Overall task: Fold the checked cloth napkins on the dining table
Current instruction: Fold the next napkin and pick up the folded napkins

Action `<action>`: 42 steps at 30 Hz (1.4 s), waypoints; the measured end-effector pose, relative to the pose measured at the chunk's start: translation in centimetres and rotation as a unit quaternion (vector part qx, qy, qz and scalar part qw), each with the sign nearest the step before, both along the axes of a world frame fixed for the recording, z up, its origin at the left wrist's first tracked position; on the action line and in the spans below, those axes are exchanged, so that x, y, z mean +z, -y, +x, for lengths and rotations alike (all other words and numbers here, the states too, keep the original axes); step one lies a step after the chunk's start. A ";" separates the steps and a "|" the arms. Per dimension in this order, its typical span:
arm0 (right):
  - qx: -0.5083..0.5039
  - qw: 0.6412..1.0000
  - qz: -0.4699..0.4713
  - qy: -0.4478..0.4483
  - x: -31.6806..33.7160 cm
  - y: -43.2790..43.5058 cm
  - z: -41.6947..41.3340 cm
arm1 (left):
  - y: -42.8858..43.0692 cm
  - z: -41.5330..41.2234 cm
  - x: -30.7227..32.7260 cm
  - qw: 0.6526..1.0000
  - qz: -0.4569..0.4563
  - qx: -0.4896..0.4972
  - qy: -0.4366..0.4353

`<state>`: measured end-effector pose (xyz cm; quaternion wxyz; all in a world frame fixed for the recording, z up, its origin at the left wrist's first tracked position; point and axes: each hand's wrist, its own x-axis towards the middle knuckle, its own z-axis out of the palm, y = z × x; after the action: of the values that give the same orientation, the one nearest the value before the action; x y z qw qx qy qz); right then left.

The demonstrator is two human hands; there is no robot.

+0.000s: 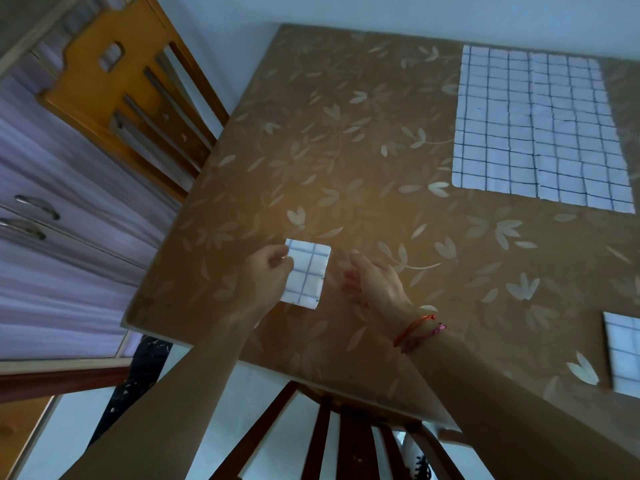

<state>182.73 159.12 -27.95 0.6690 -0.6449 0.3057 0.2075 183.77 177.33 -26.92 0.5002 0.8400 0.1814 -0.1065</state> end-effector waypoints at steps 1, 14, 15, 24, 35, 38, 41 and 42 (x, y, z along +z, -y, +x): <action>0.000 1.000 -0.007 0.006 0.3 0.7 -0.1 | 0.6 0.0 0.2 1.000 0.003 -0.008 0.004; -0.046 0.993 -0.089 0.068 4.7 15.6 -4.3 | 14.7 -1.2 2.4 0.987 -0.011 -0.152 0.049; -0.043 0.991 -0.107 0.072 4.9 16.9 -4.8 | 16.0 -1.3 2.7 0.984 -0.003 -0.166 0.058; 0.007 0.951 -0.298 0.083 8.2 28.4 -8.4 | 25.6 -1.8 5.1 0.908 0.152 -0.336 0.200; 0.131 0.840 -0.518 0.094 9.6 37.2 -7.9 | 31.3 1.9 6.2 0.818 0.341 -0.387 0.255; 0.149 0.815 -0.553 0.094 9.2 38.6 -6.7 | 32.3 3.4 6.1 0.803 0.365 -0.386 0.271; 0.176 0.803 -0.563 0.084 8.5 39.8 -5.0 | 33.0 5.1 5.2 0.791 0.383 -0.397 0.266; 0.185 0.799 -0.566 0.081 8.1 40.1 -4.3 | 33.2 5.8 4.6 0.786 0.391 -0.397 0.268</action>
<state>178.42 119.04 -19.85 0.1561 -0.9674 0.1885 0.0643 189.57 144.14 -22.37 0.0713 0.9564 -0.2828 0.0138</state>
